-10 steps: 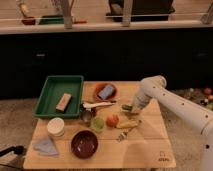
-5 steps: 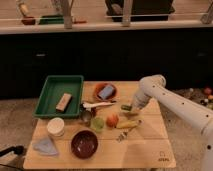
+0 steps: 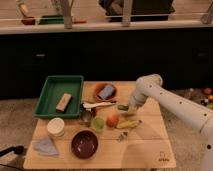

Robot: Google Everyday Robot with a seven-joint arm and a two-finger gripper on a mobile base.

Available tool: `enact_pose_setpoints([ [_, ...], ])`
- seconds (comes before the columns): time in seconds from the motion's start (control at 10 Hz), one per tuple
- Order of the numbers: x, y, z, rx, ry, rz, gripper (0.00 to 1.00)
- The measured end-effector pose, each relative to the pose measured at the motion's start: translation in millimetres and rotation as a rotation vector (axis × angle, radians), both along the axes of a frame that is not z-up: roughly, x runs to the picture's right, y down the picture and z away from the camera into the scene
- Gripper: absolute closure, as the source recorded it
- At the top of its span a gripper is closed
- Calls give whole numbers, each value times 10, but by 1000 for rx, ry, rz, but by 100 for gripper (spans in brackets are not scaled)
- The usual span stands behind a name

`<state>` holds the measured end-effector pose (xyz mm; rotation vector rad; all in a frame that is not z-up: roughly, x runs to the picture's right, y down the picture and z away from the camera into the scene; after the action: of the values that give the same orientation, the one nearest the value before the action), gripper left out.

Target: Place pepper in metal cup

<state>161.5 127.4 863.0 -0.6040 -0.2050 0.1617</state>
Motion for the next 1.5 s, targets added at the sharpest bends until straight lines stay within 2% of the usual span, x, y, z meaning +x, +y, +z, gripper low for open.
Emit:
enact_pose_setpoints([
  [0.2, 15, -41, -126, 21, -32, -4, 98],
  [0.4, -116, -86, -226, 34, -79, -21, 98],
  [0.8, -301, -121, -340, 27, -183, -49, 98],
  [0.9, -389, -149, -371, 21, -234, -62, 98],
  [1.2, -522, -209, -434, 12, -329, -80, 98],
  [1.5, -678, -272, -472, 1, -392, -95, 98],
])
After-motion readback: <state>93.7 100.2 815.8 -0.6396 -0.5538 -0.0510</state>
